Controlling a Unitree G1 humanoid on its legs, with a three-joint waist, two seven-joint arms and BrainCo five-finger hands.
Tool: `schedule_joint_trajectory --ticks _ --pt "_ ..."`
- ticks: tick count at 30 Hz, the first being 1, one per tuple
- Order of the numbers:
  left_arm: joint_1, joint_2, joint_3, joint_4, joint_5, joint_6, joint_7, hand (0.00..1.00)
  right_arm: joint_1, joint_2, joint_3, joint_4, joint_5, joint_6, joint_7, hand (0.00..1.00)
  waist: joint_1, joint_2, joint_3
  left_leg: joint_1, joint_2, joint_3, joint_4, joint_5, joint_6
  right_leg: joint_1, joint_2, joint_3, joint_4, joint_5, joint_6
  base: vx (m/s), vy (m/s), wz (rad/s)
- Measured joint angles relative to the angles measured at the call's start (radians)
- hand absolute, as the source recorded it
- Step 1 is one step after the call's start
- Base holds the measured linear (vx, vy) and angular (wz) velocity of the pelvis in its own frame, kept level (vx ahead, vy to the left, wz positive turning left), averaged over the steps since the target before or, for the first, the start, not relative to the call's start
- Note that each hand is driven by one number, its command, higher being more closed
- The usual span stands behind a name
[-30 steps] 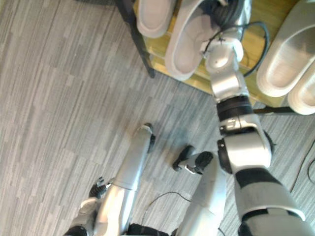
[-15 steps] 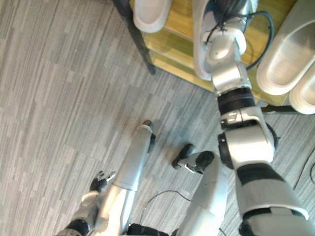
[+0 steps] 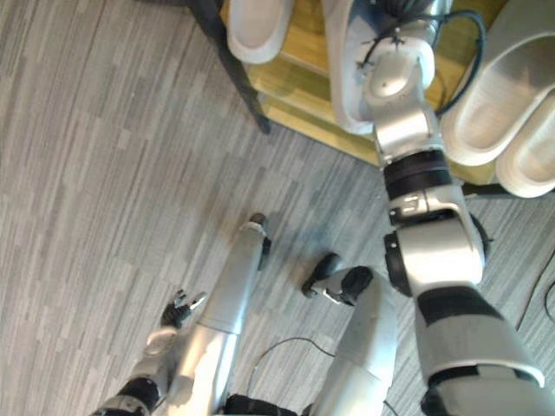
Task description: Organize the slippers on the shoe rack
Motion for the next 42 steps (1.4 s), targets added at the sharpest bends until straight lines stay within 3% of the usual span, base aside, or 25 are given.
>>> schedule_joint_trajectory --ticks 13,20,32,34,37,42 --pt "0.001 0.003 0.0 0.0 -0.027 0.001 -0.004 0.0 0.131 0.005 0.023 -0.188 0.012 -0.028 0.064 0.0 -0.022 -0.001 -0.017 0.033 0.023 0.005 -0.009 -0.003 0.003 0.029 0.026 0.003 -0.025 0.011 0.0 -0.03 0.032 -0.05" --pt "0.021 0.016 0.001 -0.007 -0.031 0.009 -0.005 0.0 0.21 0.02 0.039 -0.213 0.012 -0.029 0.094 0.0 -0.034 -0.033 -0.044 0.035 0.032 0.006 -0.019 -0.002 0.001 0.03 0.034 0.0 -0.042 0.019 -0.002 -0.02 0.027 -0.03" --pt "0.027 0.019 0.013 -0.011 -0.049 0.006 -0.004 0.0 0.254 0.097 0.018 -0.242 0.009 -0.03 0.089 0.0 -0.047 -0.042 -0.049 0.053 0.034 0.007 -0.031 -0.002 0.002 0.05 0.04 0.001 -0.058 0.023 0.003 -0.01 0.019 -0.01" --pt "0.027 0.019 0.015 -0.012 -0.049 0.007 -0.004 0.0 0.303 0.131 -0.019 -0.311 0.031 -0.033 0.085 0.0 -0.048 -0.043 -0.049 0.056 0.034 0.004 -0.034 -0.002 0.001 0.056 0.04 -0.003 -0.063 0.023 0.004 -0.02 0.021 0.03" --pt "0.031 0.02 0.023 -0.014 -0.05 0.008 -0.005 0.0 0.384 0.199 -0.066 -0.385 0.141 -0.074 0.081 0.0 -0.052 -0.049 -0.052 0.063 0.034 0.006 -0.04 -0.002 0.002 0.062 0.04 -0.002 -0.069 0.023 0.004 0.0 0.0 0.0" --pt "0.035 0.016 0.052 -0.014 -0.049 0.011 -0.006 0.0 0.468 0.266 -0.122 -0.387 0.283 -0.108 0.082 0.0 -0.059 -0.053 -0.053 0.075 0.033 0.006 -0.043 -0.003 0.004 0.076 0.041 -0.002 -0.073 0.023 0.005 -0.01 0.011 0.0"
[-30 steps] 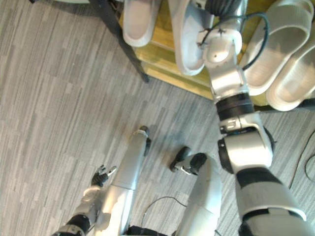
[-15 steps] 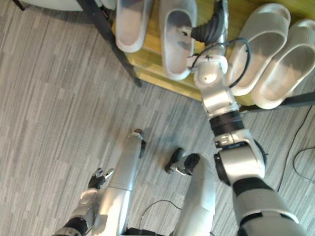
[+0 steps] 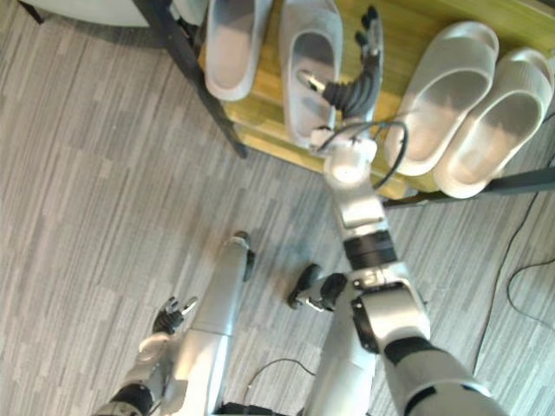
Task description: Organize the slippers on the shoe rack
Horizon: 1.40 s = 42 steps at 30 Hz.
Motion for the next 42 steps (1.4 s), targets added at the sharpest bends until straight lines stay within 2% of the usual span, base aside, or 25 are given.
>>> schedule_joint_trajectory --ticks 5,11,16,20,28,38,42 --pt "0.003 0.001 0.012 -0.001 0.0 0.002 0.0 0.0 0.055 0.044 -0.01 -0.032 0.037 -0.024 0.012 0.0 -0.005 -0.008 0.001 0.007 0.0 0.002 -0.005 -0.002 0.003 0.005 0.0 0.002 -0.002 0.0 0.0 -0.01 0.004 0.0" --pt "0.003 -0.001 0.041 -0.001 0.001 0.003 0.0 0.0 0.086 0.103 -0.017 -0.032 0.049 -0.027 0.035 0.0 -0.008 -0.017 0.003 0.009 0.001 0.003 -0.007 -0.002 0.003 0.005 0.001 0.003 -0.002 0.0 0.001 -0.01 0.003 0.0" --pt "0.003 -0.003 0.048 0.0 0.002 0.003 0.0 0.0 0.09 0.135 -0.014 -0.029 0.122 -0.031 0.057 0.0 -0.007 -0.017 0.003 0.009 0.001 0.003 -0.007 -0.002 0.003 0.006 0.001 0.003 -0.004 0.0 0.001 0.0 0.0 0.0" --pt "0.002 -0.003 0.05 0.002 0.003 0.003 0.0 0.0 0.088 0.145 0.011 -0.011 0.199 -0.054 0.086 0.0 -0.006 -0.017 0.003 0.011 0.001 0.001 -0.008 -0.001 0.002 0.009 0.001 0.0 -0.007 0.0 0.001 0.0 0.0 0.0" --pt "-0.001 -0.015 0.086 0.002 0.005 0.002 0.002 0.0 0.006 0.179 0.012 0.073 0.32 -0.073 0.092 0.0 0.006 -0.017 0.003 0.015 -0.005 -0.007 -0.025 -0.001 0.002 0.018 -0.003 -0.01 -0.018 0.0 0.001 -0.01 0.003 0.02" --pt "-0.009 -0.02 0.088 0.003 0.005 0.0 0.002 0.0 -0.079 0.157 -0.007 0.178 0.36 -0.092 0.084 0.0 0.021 -0.015 0.004 0.013 -0.019 -0.03 -0.03 0.005 -0.008 0.024 -0.009 -0.028 -0.014 -0.004 0.005 -0.01 0.003 0.04" --pt "-0.02 -0.024 0.089 0.009 0.005 -0.001 0.002 0.0 -0.11 0.128 -0.03 0.216 0.362 -0.085 0.087 0.0 0.038 -0.012 0.003 0.015 -0.019 -0.031 -0.029 0.007 -0.009 0.024 -0.011 -0.029 -0.009 -0.005 0.004 -0.04 0.01 0.01"
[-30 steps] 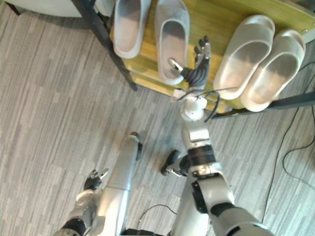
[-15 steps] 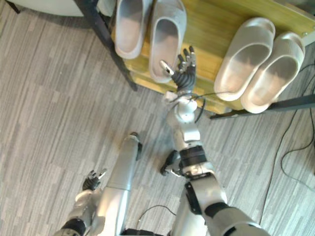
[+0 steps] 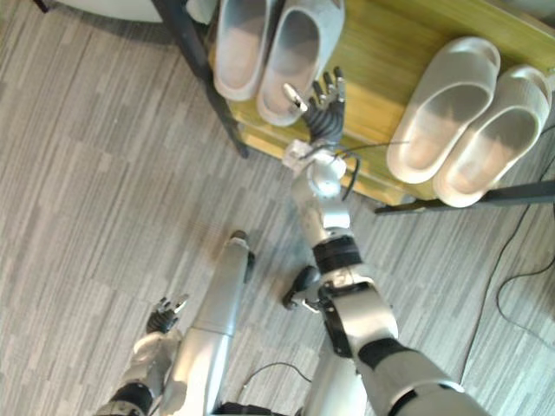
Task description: Organize the slippers on the shoe rack
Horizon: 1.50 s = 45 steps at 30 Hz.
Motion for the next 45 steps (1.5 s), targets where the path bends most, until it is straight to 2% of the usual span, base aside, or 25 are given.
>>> schedule_joint_trajectory --ticks 2,6,10,15,19,22,24,28,29,35,39,45 --pt "-0.004 -0.003 0.015 0.007 0.0 0.0 -0.001 0.0 0.0 -0.009 -0.004 0.008 -0.003 0.002 0.002 0.0 0.002 0.0 0.0 0.004 0.001 0.001 0.001 0.0 0.0 0.004 0.0 0.0 0.001 0.0 0.0 0.0 0.0 0.0" --pt "-0.008 -0.01 0.041 0.015 -0.002 0.0 -0.002 0.0 0.047 -0.033 -0.001 -0.011 -0.025 0.035 0.009 0.0 -0.002 0.001 0.0 0.047 0.005 0.008 -0.001 -0.002 0.003 0.048 0.001 0.004 -0.007 0.0 0.0 -0.01 0.021 -0.02" --pt "0.002 -0.016 0.068 0.014 -0.001 0.001 -0.004 0.0 0.212 -0.038 0.009 -0.143 -0.096 0.041 0.027 0.0 -0.016 0.0 -0.001 0.137 0.02 0.038 -0.047 -0.003 0.017 0.124 0.008 0.016 -0.057 0.011 0.005 0.0 0.044 -0.11" --pt "0.063 -0.011 0.058 0.009 0.021 -0.001 -0.02 0.0 0.52 -0.067 0.063 -0.334 -0.201 0.039 0.087 0.0 -0.046 -0.001 -0.006 0.352 0.04 0.09 -0.219 0.028 0.037 0.309 0.024 0.025 -0.225 0.068 0.016 0.06 0.044 -0.17" --pt "0.172 -0.003 0.054 0.006 0.046 0.001 -0.024 0.0 0.796 -0.067 0.114 -0.404 -0.252 0.038 0.152 0.0 -0.079 -0.003 -0.078 0.533 0.062 0.132 -0.415 0.071 0.048 0.468 0.062 0.03 -0.423 0.132 0.036 0.15 0.034 -0.21" --pt "0.231 0.018 0.009 0.016 0.085 0.003 -0.026 0.0 0.964 -0.064 0.124 -0.396 -0.293 0.039 0.208 0.0 -0.092 -0.009 -0.144 0.662 0.07 0.167 -0.563 0.108 0.049 0.576 0.082 0.035 -0.563 0.176 0.051 0.19 0.046 -0.19" --pt "0.25 0.032 -0.021 0.021 0.107 0.003 -0.029 0.0 1.019 -0.063 0.123 -0.36 -0.332 0.038 0.233 0.0 -0.099 -0.012 -0.171 0.728 0.071 0.183 -0.635 0.131 0.049 0.63 0.092 0.041 -0.628 0.204 0.049 0.16 0.029 -0.17" --pt "0.286 0.064 -0.076 0.052 0.168 0.022 -0.056 0.0 1.081 -0.036 0.11 -0.091 -0.449 0.054 0.281 0.0 -0.136 -0.009 -0.264 0.885 0.069 0.215 -0.832 0.188 0.051 0.759 0.118 0.053 -0.81 0.266 0.069 0.2 0.051 -0.16" --pt "0.285 0.07 -0.093 0.06 0.179 0.023 -0.065 0.0 1.081 -0.03 0.102 -0.017 -0.483 0.063 0.282 0.0 -0.137 -0.006 -0.28 0.919 0.07 0.223 -0.881 0.204 0.053 0.784 0.127 0.061 -0.856 0.287 0.071 0.17 0.054 -0.26" --pt "0.246 0.067 -0.173 0.061 0.23 0.023 -0.092 0.0 1.073 -0.031 0.017 0.313 -0.566 0.104 0.297 0.0 -0.161 0.043 -0.322 1.062 0.063 0.248 -1.049 0.256 0.072 0.949 0.165 0.077 -1.106 0.404 0.1 0.12 0.075 -0.15" --pt "0.202 0.051 -0.273 0.048 0.254 0.024 -0.095 0.0 1.06 -0.031 -0.028 0.4 -0.565 0.114 0.3 0.0 -0.187 0.048 -0.327 1.095 0.044 0.247 -1.069 0.264 0.084 1.013 0.168 0.08 -1.206 0.455 0.114 0.02 0.07 0.02" --pt "0.147 0.048 -0.509 -0.11 0.294 0.02 -0.119 0.0 1.037 -0.032 -0.085 0.432 -0.565 0.119 0.301 0.0 -0.194 0.06 -0.339 1.137 0.02 0.235 -1.14 0.31 0.1 1.047 0.162 0.08 -1.261 0.491 0.119 -0.06 0.045 0.03"
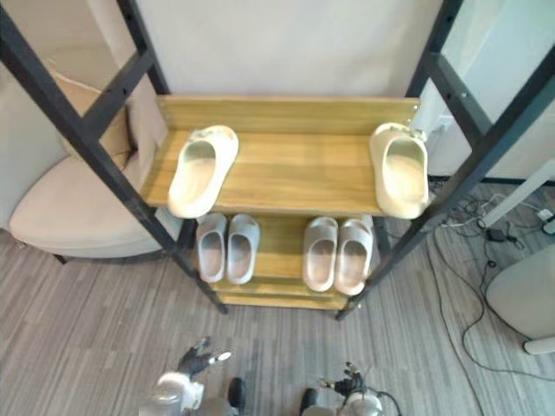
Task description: Organize the slippers on the shoe rack
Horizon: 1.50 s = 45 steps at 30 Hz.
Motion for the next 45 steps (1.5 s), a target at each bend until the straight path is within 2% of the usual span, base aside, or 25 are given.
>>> schedule_joint_trajectory --ticks 5,8,13,16,18,21,24,28,36,43,45 --pt "-0.002 0.001 -0.175 -0.232 -0.006 -0.004 -0.025 0.0 0.001 -0.005 0.002 0.011 0.001 -0.001 0.001 0.0 -0.005 0.02 -0.015 0.032 -0.006 -0.017 -0.052 0.022 0.002 0.019 -0.001 -0.008 -0.019 0.009 0.003 -0.06 0.015 0.07" --pt "-0.005 0.011 -0.224 -0.425 -0.047 -0.026 -0.042 0.0 0.0 -0.006 0.002 0.012 0.001 -0.002 0.0 0.0 -0.011 0.026 -0.031 0.034 -0.007 -0.019 -0.065 0.023 -0.001 0.019 0.001 -0.002 -0.038 0.015 0.004 -0.01 0.009 -0.07" --pt "-0.109 0.021 -0.207 -0.662 -0.124 -0.052 -0.015 0.0 0.021 -0.012 0.036 0.012 0.001 -0.003 0.0 0.0 -0.02 0.032 -0.058 0.049 -0.009 -0.023 -0.08 0.03 0.005 0.034 0.003 -0.004 -0.056 0.027 0.003 0.02 0.001 0.0" --pt "-0.206 0.032 -0.136 -0.725 -0.147 -0.068 0.031 0.0 0.022 -0.02 0.05 0.011 0.0 -0.003 0.0 0.0 -0.028 0.032 -0.06 0.064 -0.014 -0.031 -0.081 0.033 0.009 0.065 0.004 -0.011 -0.076 0.034 0.004 0.07 -0.003 0.06" --pt "-0.277 0.072 -0.058 -0.77 -0.154 -0.072 0.07 0.0 0.019 -0.03 0.055 -0.003 0.0 -0.003 0.0 0.0 -0.039 0.033 -0.066 0.067 -0.014 -0.037 -0.083 0.033 0.009 0.067 0.004 -0.012 -0.077 0.034 0.004 0.05 0.0 0.02" --pt "-0.361 0.141 0.032 -0.778 -0.157 -0.085 0.114 0.0 0.017 -0.043 0.057 -0.011 0.0 -0.004 0.001 0.0 -0.045 0.031 -0.066 0.067 -0.014 -0.04 -0.086 0.033 0.009 0.068 0.004 -0.013 -0.079 0.034 0.004 0.01 0.0 0.0" --pt "-0.419 0.225 0.085 -0.764 -0.157 -0.087 0.128 0.0 0.018 -0.048 0.057 -0.011 0.0 -0.004 0.006 0.0 -0.046 0.03 -0.064 0.069 -0.016 -0.04 -0.087 0.033 0.009 0.073 0.004 -0.013 -0.089 0.04 0.002 0.0 0.0 0.0" --pt "-0.489 0.311 0.135 -0.648 -0.153 -0.086 0.14 0.0 0.018 -0.048 0.055 -0.013 0.0 -0.003 0.019 0.0 -0.047 0.029 -0.063 0.077 -0.017 -0.039 -0.088 0.032 0.009 0.08 0.004 -0.012 -0.094 0.04 0.002 -0.02 0.002 -0.01" --pt "-0.633 0.478 0.142 -0.451 -0.153 -0.067 0.137 0.0 0.026 -0.048 0.045 -0.013 0.001 0.001 0.041 0.0 -0.05 0.036 -0.046 0.058 -0.017 -0.03 -0.094 0.025 -0.002 0.052 0.003 -0.001 -0.096 0.039 0.002 -0.02 0.005 -0.04" --pt "-0.741 0.561 0.14 -0.351 -0.152 -0.056 0.136 0.0 0.012 -0.051 0.04 -0.013 0.003 0.001 0.042 0.0 -0.057 0.052 -0.013 0.025 -0.018 -0.034 -0.086 0.031 0.007 0.017 0.003 0.006 -0.089 0.044 0.003 0.04 -0.005 -0.04" --pt "-0.743 0.568 0.128 -0.346 -0.15 -0.056 0.133 0.0 0.001 -0.058 0.04 -0.013 0.003 0.001 0.042 0.0 -0.052 0.064 -0.005 0.023 -0.018 -0.038 -0.086 0.031 0.007 0.015 0.003 0.011 -0.089 0.044 0.003 0.02 -0.005 -0.05"
